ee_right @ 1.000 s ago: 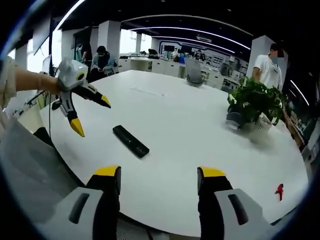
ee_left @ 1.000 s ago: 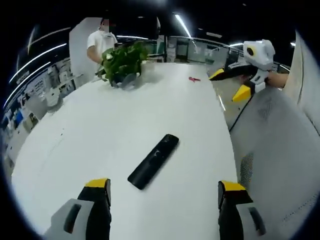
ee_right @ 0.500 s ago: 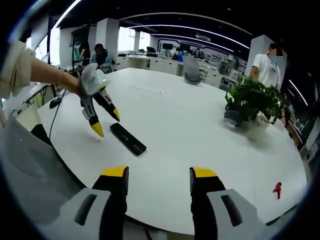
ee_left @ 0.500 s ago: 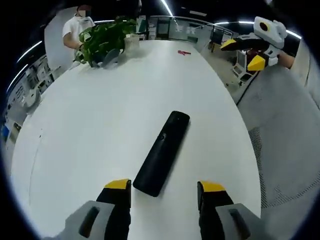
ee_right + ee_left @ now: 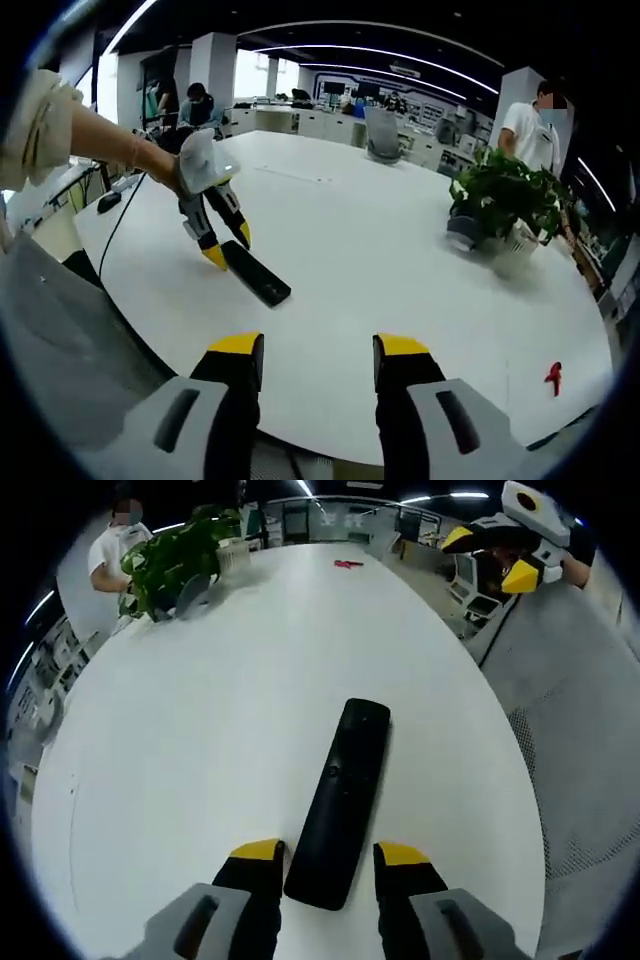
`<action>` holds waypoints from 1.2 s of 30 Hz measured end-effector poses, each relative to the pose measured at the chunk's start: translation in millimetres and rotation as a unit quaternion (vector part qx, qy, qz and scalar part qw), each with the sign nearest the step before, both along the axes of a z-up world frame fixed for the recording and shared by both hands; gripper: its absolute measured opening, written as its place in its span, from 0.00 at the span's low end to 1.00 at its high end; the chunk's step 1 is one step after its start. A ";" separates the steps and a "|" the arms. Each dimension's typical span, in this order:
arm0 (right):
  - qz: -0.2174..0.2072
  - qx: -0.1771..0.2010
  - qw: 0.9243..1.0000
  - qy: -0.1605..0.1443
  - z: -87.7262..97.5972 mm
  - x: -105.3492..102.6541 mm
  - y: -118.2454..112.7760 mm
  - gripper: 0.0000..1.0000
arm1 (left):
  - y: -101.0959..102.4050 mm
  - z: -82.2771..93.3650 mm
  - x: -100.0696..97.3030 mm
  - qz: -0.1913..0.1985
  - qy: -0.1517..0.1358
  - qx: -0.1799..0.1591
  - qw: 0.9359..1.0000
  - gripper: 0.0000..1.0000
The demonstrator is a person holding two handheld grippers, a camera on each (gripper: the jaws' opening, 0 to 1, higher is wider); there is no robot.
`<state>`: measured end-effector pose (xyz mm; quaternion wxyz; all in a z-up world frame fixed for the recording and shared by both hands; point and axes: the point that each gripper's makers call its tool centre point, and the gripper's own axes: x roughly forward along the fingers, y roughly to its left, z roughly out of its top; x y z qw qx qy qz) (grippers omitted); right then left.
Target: Press the specified remote control buttons in sequence, fully releasing each button before pressing the next.
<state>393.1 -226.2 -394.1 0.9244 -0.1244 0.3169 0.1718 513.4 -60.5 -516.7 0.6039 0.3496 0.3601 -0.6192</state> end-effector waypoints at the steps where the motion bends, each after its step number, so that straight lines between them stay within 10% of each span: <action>1: 0.000 0.000 1.000 0.000 0.1 0.0 0.1 0.45 | 0.7 -0.2 0.9 -0.002 -0.007 0.002 1.000 0.35; 15: 0.012 0.000 1.000 0.005 -1.4 -1.9 4.6 0.42 | 3.1 -0.4 -15.2 0.051 -0.013 -0.017 0.998 0.26; 36: 0.060 -0.005 0.998 0.033 -10.9 -11.5 21.0 0.37 | 21.0 4.2 -102.1 0.063 -0.011 -0.034 0.997 0.24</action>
